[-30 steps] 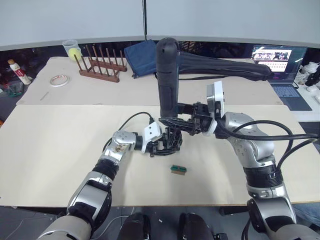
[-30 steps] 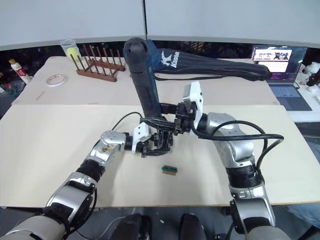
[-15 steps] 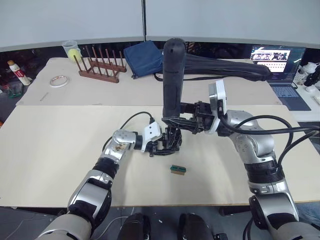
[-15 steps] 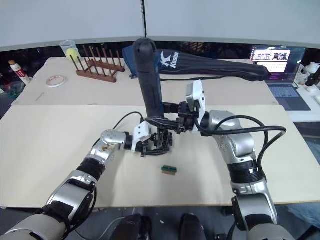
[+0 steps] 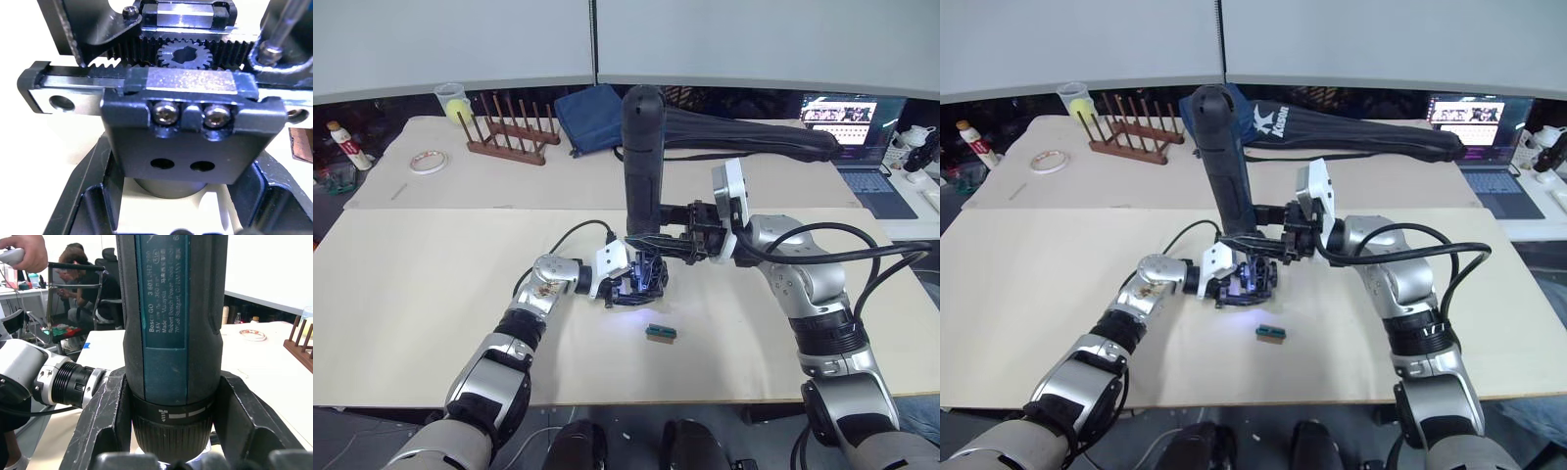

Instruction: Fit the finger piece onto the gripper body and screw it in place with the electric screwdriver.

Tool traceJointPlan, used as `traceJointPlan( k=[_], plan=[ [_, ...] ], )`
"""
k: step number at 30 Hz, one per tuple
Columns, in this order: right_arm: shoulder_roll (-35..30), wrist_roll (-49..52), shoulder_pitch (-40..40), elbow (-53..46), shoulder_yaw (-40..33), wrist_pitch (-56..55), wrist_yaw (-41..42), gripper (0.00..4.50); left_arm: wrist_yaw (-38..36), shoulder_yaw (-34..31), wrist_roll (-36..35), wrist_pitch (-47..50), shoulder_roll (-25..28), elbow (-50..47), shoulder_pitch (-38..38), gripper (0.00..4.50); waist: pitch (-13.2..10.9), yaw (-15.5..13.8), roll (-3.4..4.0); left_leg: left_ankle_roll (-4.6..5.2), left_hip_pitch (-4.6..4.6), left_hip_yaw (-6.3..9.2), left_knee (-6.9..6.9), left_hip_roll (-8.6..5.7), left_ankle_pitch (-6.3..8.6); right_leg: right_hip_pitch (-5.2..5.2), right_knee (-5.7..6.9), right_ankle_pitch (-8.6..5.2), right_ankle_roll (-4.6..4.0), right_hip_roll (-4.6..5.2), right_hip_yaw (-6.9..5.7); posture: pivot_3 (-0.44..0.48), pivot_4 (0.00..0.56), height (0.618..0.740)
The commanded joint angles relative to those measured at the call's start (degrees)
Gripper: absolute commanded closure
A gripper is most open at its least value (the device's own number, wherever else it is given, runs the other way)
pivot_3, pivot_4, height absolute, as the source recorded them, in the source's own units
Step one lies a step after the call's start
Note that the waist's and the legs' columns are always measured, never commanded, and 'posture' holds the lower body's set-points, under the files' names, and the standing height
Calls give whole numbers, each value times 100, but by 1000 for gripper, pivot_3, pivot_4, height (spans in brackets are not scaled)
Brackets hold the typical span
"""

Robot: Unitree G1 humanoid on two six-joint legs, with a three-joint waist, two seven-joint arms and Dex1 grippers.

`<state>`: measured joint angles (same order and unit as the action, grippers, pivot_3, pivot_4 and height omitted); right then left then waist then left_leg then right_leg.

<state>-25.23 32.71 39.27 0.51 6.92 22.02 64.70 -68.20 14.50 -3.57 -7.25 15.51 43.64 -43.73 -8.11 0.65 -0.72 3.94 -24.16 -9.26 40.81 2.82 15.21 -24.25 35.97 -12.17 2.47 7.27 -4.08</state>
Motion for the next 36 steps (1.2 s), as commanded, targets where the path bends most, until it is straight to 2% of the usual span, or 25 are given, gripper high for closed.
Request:
traceJointPlan(
  k=[1, 7, 17, 28, 30, 33, 36],
  plan=[
    [-205, -514, -492, 427, 395, 170, 77, 2584, 54, -141, -19, -4, 116, -208, -8, 2182, 5, 3, -2, 1, 0, 0, 0, 0, 1, 0, 0, 0, 0, 0, 0, 0, 150, 740],
    [-104, -433, -474, 266, 160, -26, -176, 2584, 63, -142, -16, -10, 122, -204, 6, 2182, 13, 4, -7, 13, 2, 0, -2, 1, 8, 0, 0, 0, -1, 2, 0, 0, 150, 740],
    [69, 484, 113, -923, -573, 50, -517, 2584, 6, -96, 49, -84, 152, -73, -5, 2182, 6, 9, -8, -7, -19, -3, -2, 0, -4, -22, 1, 0, -2, 4, 0, 0, 150, 740],
    [265, 985, 214, -1565, -733, 233, -628, 2584, 30, -66, 143, -65, 185, 76, -77, 2182, 2, 11, -7, 0, -29, -6, -3, -2, 0, -33, 1, 0, -1, 5, 0, 0, 150, 740],
    [258, 1151, 219, -1670, -745, 388, -618, 2584, -55, -112, 78, 29, 224, 45, -91, 1142, 2, 13, -7, -1, -29, -6, -3, -2, -1, -33, 1, 0, -1, 5, 0, 0, 150, 740],
    [148, 1573, 190, -1905, -793, 786, -610, 2584, -199, -147, 58, 15, 417, -164, -68, 29, -2, 27, -7, -7, -42, -6, -5, -1, -4, -48, 3, 0, -1, 5, 0, 0, 150, 740],
    [-92, 1862, -34, -2193, -833, 1077, -506, 2584, -797, -179, -227, 376, 815, -898, 105, 0, -2, 16, -7, -21, -62, -9, -4, -2, -13, -68, 3, 0, -1, 5, 1, 0, 150, 740]
  ],
)
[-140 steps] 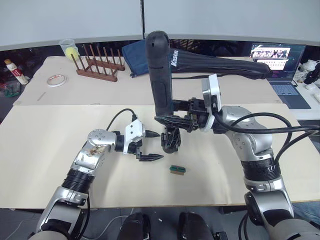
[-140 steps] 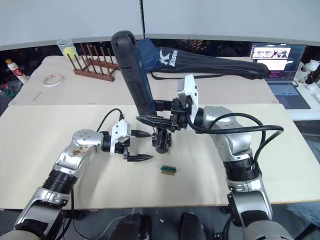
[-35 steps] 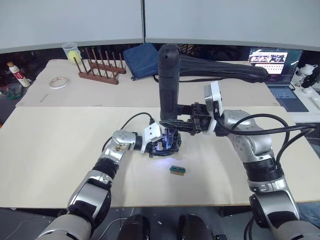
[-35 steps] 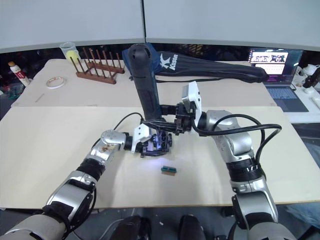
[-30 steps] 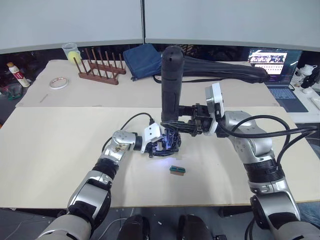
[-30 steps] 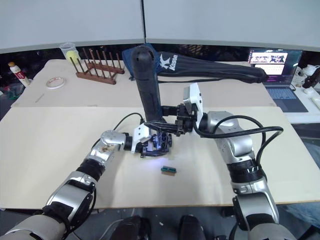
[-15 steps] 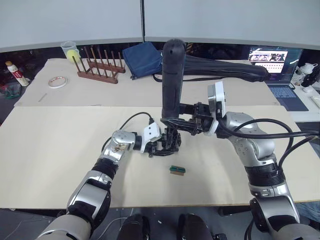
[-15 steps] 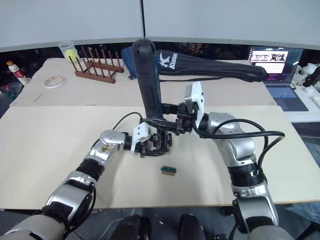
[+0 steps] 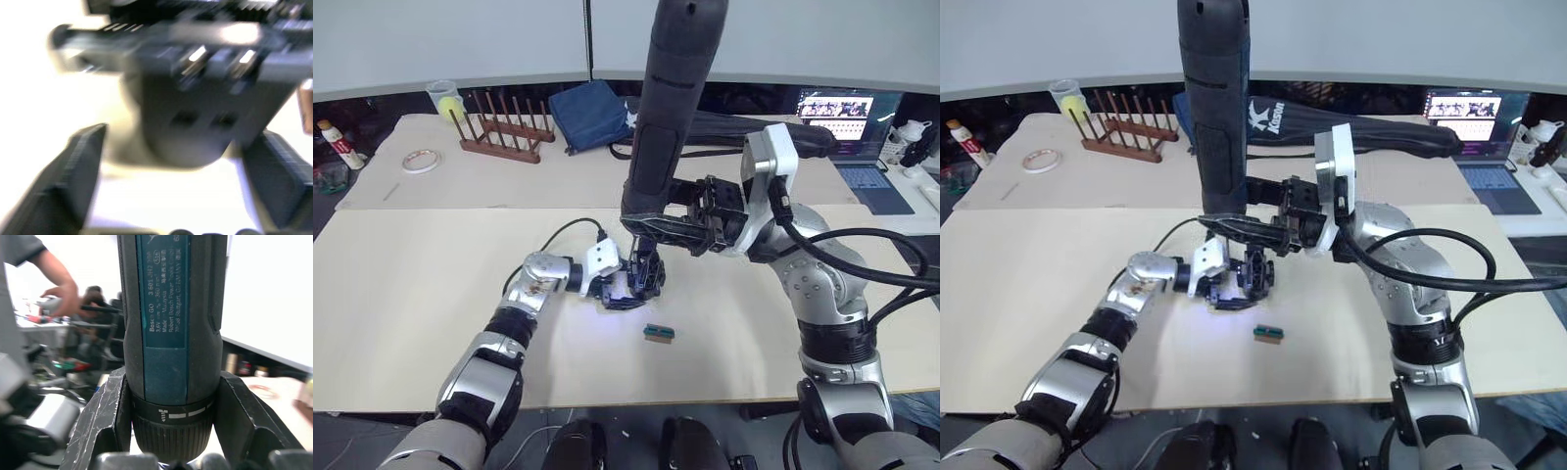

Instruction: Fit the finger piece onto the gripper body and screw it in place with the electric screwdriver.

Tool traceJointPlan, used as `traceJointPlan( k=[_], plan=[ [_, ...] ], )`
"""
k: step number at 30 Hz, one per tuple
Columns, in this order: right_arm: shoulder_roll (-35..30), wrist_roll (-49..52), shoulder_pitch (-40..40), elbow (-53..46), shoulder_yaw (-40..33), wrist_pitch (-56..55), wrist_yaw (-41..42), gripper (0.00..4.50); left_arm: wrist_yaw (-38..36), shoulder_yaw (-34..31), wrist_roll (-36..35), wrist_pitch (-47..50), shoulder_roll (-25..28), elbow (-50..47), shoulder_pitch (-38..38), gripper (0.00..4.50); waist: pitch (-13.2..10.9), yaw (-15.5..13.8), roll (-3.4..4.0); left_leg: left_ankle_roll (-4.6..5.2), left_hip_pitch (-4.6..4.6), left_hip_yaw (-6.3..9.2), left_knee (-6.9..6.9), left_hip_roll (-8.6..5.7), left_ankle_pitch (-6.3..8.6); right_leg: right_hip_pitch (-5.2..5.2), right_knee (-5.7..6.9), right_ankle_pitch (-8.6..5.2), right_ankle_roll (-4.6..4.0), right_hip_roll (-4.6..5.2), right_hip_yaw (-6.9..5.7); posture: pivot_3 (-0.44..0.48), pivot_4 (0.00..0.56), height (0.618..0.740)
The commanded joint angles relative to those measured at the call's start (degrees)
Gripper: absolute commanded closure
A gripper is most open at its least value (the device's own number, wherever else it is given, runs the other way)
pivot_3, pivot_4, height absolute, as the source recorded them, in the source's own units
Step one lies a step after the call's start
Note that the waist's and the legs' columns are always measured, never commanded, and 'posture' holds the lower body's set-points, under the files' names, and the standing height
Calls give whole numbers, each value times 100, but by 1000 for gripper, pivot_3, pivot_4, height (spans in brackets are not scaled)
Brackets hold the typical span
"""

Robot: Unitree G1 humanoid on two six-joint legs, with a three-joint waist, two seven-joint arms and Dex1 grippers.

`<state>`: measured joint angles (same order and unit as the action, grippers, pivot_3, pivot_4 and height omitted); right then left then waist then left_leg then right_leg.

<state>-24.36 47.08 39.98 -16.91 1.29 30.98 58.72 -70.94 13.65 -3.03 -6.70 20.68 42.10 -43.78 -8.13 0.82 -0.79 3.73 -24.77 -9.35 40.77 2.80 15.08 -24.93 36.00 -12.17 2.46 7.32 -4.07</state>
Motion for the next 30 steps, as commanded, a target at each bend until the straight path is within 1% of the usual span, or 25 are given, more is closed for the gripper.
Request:
traceJointPlan(
  k=[1, 6, 7, 9, 11, 14, 16, 21, 30],
  plan=[
    [-256, 466, -211, -539, -279, 217, 122, 2584, -750, -87, -405, 503, 437, -1069, 204, 0, 0, -1, 0, 0, -8, -1, 1, 0, 0, -6, -1, 0, 0, 0, 0, 0, 150, 740],
    [-489, 458, -801, -876, -336, 184, 16, 2584, -1278, -47, -928, 1466, 1035, -2855, 782, 0, -1, -33, 0, 0, -19, -2, 5, -1, 0, -10, -5, 0, 3, 1, 1, 0, 150, 740],
    [-521, 351, -1002, -935, -345, 99, -26, 2584, -1325, -31, -1056, 1667, 1149, -3316, 969, 0, -1, -33, 0, 0, -20, -2, 8, -1, 0, -9, -3, 0, 3, 1, 1, 0, 150, 740],
    [-558, 181, -1290, -1007, -354, -48, -70, 2584, -1334, -11, -1212, 1933, 1283, -3941, 1226, 0, -1, -32, 0, 0, -20, 0, 9, -1, 0, -9, -2, 1, 4, 1, 2, 0, 150, 740],
    [-581, -77, -1672, -1047, -344, -272, -107, 2584, -1246, 36, -1256, 2038, 1312, -4321, 1397, 0, -1, -40, 0, -1, -19, 1, 9, -1, -1, -9, -1, 0, 5, 1, 3, 0, 150, 740],
    [-547, -502, -2207, -1062, -275, -671, -102, 2584, -1182, 148, -1195, 1963, 1277, -4408, 1523, 0, -1, -74, 0, -5, -17, 4, 10, -5, -4, -6, 3, 0, 5, -1, 3, 0, 150, 740],
    [-466, -661, -2378, -1045, -245, -825, -172, 2584, -1180, 230, -1126, 1832, 1276, -4333, 1556, 0, -1, -75, 0, -7, -17, 3, 9, -7, -5, -9, 4, 0, 6, -2, 5, 0, 150, 740],
    [-311, -981, -2654, -901, -157, -1156, -183, 2584, -1000, 269, -1106, 1750, 1145, -4226, 1525, 0, -1, -72, -1, -14, -17, 4, 8, -6, -9, -10, 4, -1, 5, -12, 8, 0, 150, 740],
    [-279, -1045, -2883, -940, -113, -1281, -166, 2584, -933, 281, -1129, 1739, 1160, -4325, 1602, 0, -2, -92, -1, -14, -16, 6, 9, -5, -9, -8, 2, 0, 5, -13, 10, 0, 150, 740]
  ],
)
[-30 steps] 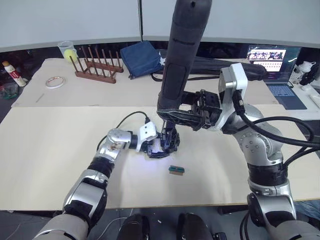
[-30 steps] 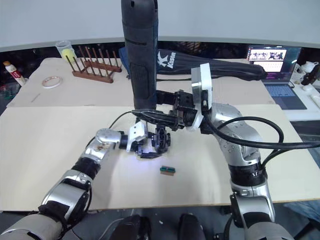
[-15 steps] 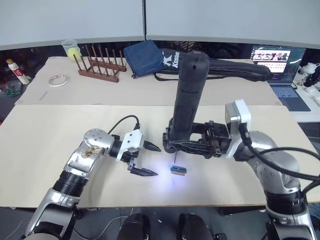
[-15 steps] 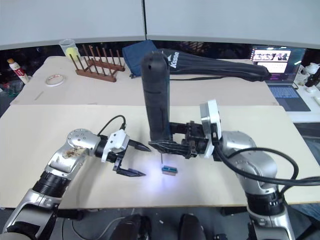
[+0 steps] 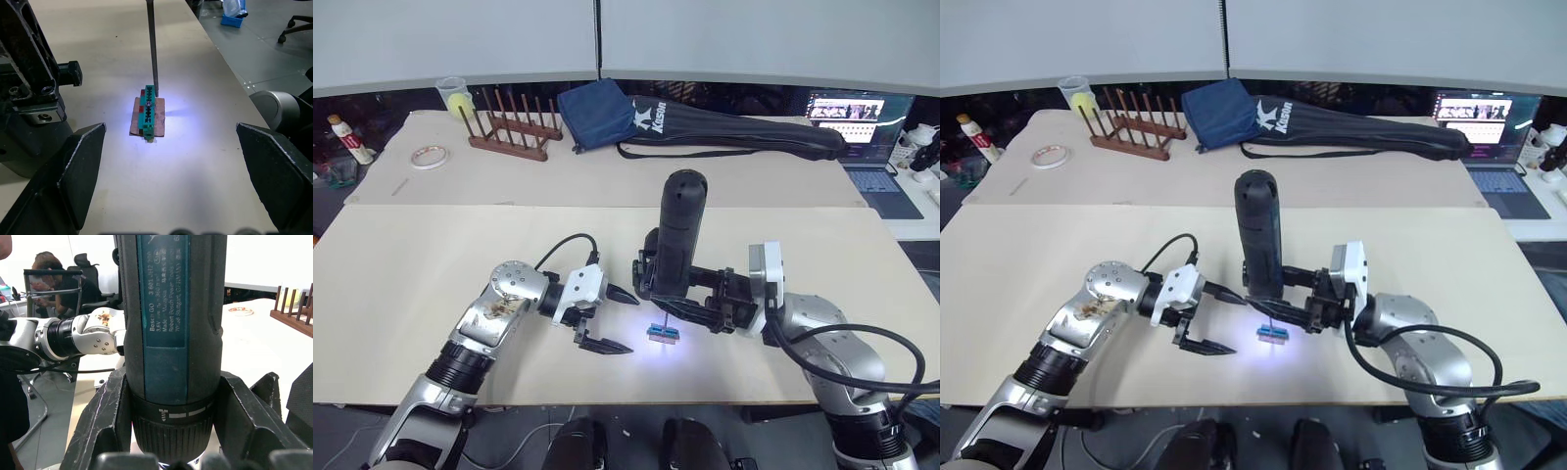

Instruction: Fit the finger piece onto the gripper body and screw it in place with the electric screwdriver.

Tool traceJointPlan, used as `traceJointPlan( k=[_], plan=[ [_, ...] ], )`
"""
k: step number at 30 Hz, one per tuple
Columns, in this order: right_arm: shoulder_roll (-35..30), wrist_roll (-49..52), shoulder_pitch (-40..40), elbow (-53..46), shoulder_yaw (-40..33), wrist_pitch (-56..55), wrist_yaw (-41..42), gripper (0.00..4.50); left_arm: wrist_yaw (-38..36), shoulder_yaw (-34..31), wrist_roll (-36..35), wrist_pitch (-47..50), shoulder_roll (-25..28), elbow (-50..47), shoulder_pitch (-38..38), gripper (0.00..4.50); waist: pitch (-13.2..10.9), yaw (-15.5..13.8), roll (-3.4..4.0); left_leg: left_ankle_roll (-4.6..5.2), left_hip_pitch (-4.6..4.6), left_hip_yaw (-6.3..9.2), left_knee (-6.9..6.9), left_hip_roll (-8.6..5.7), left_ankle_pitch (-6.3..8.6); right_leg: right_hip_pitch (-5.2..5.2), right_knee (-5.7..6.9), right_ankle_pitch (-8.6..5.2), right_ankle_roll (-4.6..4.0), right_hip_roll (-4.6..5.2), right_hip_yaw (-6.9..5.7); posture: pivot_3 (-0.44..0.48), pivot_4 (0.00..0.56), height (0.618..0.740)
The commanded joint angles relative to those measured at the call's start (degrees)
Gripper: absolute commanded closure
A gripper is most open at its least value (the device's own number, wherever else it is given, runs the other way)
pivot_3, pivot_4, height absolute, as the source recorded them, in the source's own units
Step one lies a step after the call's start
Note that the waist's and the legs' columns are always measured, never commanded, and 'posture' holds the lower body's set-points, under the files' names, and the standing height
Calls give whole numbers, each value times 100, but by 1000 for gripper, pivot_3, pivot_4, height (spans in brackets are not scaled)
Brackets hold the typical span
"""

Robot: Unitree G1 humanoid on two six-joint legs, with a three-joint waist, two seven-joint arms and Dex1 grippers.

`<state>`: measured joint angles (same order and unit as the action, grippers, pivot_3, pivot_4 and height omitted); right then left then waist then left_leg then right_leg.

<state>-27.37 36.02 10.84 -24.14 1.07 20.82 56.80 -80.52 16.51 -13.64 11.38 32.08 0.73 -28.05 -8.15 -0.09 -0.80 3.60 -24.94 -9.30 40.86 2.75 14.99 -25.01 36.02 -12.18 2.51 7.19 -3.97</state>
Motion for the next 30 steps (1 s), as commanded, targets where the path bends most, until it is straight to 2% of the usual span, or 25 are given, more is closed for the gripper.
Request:
traceJointPlan(
  k=[1, 30],
  plan=[
    [31, 57, 37, -205, -87, -279, 21, 2584, -5, 0, -95, -36, 29, -191, 31, 0, 0, 0, 0, 0, 0, 0, 0, 0, 0, -1, 0, 0, 0, 0, 0, 0, 150, 740],
    [120, -242, 246, 114, 8, -532, 107, 2584, 85, 12, -25, -143, 9, 1, -92, 0, 0, -18, 0, -1, 1, -1, 3, -2, -1, 0, 3, 0, 0, -1, 0, 0, 150, 740]
  ],
)
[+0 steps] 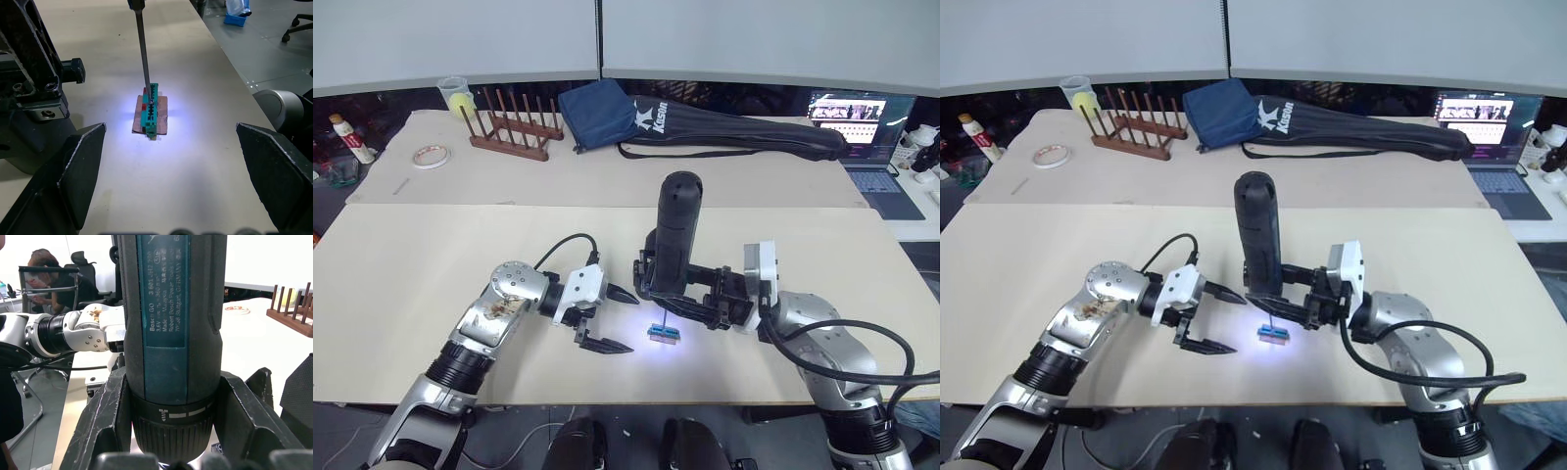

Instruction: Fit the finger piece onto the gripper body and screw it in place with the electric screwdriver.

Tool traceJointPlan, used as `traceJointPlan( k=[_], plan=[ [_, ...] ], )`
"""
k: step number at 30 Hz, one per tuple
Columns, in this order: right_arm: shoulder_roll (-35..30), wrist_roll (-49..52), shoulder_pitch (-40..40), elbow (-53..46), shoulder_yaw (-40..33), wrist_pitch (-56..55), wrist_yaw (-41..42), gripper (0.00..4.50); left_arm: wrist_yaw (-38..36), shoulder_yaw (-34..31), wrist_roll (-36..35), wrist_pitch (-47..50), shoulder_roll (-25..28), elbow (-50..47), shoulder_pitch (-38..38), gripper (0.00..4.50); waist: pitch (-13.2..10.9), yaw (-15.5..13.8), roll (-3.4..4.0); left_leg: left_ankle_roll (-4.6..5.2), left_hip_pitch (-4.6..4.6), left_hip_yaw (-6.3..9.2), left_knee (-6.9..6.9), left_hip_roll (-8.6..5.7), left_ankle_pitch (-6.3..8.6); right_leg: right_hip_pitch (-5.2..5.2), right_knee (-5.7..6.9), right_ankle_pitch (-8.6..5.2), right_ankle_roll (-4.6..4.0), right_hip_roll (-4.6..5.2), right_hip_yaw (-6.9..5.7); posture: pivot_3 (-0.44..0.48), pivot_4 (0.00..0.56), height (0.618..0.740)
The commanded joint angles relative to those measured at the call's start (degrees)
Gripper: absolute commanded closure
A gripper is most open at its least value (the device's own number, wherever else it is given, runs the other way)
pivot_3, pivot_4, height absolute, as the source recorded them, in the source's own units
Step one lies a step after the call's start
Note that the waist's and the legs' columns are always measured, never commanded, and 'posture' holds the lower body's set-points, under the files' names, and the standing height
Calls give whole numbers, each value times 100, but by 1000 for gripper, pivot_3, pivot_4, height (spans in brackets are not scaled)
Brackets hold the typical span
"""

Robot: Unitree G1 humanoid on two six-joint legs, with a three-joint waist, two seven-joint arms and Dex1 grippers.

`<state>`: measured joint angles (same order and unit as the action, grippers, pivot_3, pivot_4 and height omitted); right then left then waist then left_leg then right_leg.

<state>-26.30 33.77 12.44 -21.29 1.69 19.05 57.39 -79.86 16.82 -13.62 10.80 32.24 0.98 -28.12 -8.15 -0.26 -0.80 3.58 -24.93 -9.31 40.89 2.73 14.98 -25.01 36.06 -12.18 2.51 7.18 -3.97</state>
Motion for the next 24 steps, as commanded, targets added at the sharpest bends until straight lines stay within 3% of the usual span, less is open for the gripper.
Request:
traceJointPlan(
  k=[1, 24],
  plan=[
    [16, -21, 87, -167, -54, -357, 46, 2584, 19, -18, -27, -87, -7, -21, -87, 0, 0, -1, 0, 0, 0, 0, 0, 0, 0, 0, 0, 0, 0, 0, 0, 0, 150, 740],
    [-46, 50, 43, -211, -32, -228, 80, 2584, 58, -13, -1, -183, -31, 102, -182, 0, 0, -10, 0, -1, 0, -1, 3, -2, 0, 1, 2, 0, 0, -1, 0, 0, 150, 740]
  ],
)
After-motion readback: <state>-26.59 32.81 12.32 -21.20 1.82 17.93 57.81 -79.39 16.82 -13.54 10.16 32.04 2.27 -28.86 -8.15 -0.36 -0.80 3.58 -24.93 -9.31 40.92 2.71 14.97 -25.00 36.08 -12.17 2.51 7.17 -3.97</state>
